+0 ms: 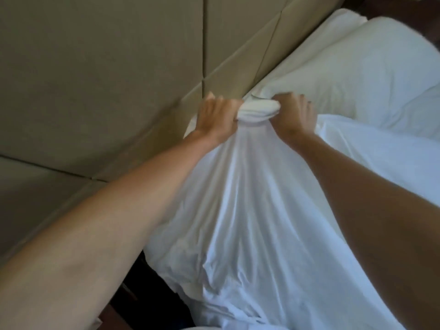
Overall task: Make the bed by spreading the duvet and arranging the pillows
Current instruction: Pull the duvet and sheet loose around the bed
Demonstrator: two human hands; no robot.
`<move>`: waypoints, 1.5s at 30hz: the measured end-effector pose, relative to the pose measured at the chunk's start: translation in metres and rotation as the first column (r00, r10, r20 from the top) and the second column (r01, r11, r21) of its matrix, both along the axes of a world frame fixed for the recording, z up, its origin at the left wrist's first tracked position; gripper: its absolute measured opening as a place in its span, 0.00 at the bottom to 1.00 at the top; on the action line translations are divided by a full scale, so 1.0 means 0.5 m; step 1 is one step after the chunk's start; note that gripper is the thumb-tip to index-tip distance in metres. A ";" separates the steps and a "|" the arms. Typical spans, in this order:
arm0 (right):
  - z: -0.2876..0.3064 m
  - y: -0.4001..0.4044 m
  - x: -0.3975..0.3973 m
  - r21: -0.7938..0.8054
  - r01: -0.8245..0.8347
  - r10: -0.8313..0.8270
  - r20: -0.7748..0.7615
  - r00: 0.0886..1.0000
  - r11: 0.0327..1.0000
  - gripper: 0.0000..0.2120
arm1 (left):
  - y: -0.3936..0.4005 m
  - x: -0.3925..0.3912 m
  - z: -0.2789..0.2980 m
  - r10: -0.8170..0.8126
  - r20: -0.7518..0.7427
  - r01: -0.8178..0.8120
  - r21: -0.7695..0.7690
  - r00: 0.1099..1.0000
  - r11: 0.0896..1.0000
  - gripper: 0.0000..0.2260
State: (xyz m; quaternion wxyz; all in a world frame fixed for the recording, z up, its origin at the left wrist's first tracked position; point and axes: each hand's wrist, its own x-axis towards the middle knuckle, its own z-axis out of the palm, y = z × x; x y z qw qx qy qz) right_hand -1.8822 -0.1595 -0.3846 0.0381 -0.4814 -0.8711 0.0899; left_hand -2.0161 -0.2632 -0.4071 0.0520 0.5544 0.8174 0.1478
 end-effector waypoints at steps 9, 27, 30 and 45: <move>0.118 0.049 -0.221 0.067 0.096 -0.085 -0.154 0.984 0.993 0.13 | 0.041 -0.107 0.125 0.226 0.074 -0.234 0.125 0.971 0.964 0.11; -0.115 -0.054 -0.100 -0.436 -0.048 0.099 0.096 0.990 0.899 0.17 | -0.070 0.052 -0.078 0.074 0.027 -0.054 -0.456 0.997 0.888 0.15; -0.086 -0.077 -0.016 -0.473 -0.012 0.073 0.112 0.991 0.881 0.15 | -0.093 0.109 -0.050 0.097 0.070 -0.049 -0.504 0.993 0.863 0.15; 0.028 -0.240 0.367 -0.482 0.002 0.064 0.120 0.991 0.876 0.12 | -0.234 0.461 0.070 0.028 0.134 0.040 -0.481 0.991 0.876 0.09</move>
